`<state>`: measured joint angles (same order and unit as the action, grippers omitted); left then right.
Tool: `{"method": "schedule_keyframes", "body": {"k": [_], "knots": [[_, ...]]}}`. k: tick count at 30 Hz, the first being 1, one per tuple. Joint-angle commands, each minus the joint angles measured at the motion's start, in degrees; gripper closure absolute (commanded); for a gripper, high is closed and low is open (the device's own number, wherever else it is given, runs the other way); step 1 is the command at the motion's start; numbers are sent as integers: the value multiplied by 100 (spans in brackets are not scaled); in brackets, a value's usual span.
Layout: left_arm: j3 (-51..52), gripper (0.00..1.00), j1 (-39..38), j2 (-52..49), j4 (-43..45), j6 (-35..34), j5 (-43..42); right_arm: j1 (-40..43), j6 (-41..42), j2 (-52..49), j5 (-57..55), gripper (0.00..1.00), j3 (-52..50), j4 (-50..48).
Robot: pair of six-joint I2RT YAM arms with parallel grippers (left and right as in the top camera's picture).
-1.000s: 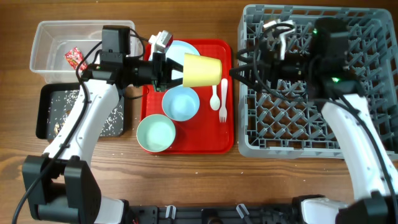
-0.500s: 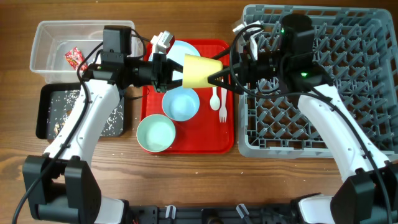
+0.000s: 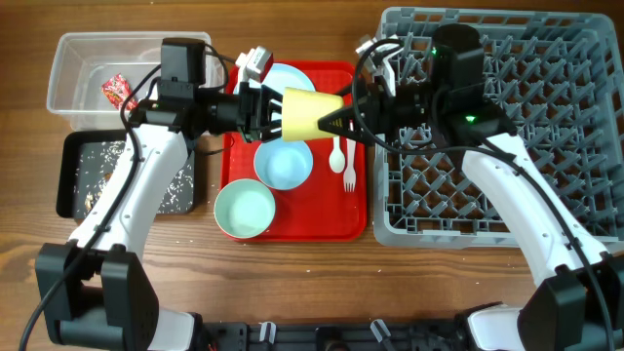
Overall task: Sort waste into correct bins and load items into the dishwasher rack
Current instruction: 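Hand the yellow cup from the left gripper to the right gripper, then place the yellow cup into the dish rack with the right gripper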
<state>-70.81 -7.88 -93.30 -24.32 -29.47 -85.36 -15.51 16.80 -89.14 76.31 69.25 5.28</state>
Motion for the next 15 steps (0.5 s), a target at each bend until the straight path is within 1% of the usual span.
{"method": "schedule_keyframes", "body": {"k": [1, 5, 9, 11, 12, 15], "knots": [[-83, 40, 96, 105, 85, 48, -72, 24, 299, -37, -542, 37, 37, 7], [-83, 39, 404, 105, 101, 52, -44, 201, 321, 83, -1362, 36, 39, 476], [-83, 36, 710, 105, 98, 52, 299, 417, 162, 249, -2315, 36, 44, 1473], [-83, 34, 815, 105, 66, 52, 769, 479, 17, 356, -2944, 36, 90, 2168], [-83, 33, 844, 105, -15, 52, 1274, 476, -61, 446, -3491, 36, 179, 2721], [-83, 32, 828, 105, -365, 76, 2524, 470, -181, 597, -4356, 36, 444, 3624]]}}
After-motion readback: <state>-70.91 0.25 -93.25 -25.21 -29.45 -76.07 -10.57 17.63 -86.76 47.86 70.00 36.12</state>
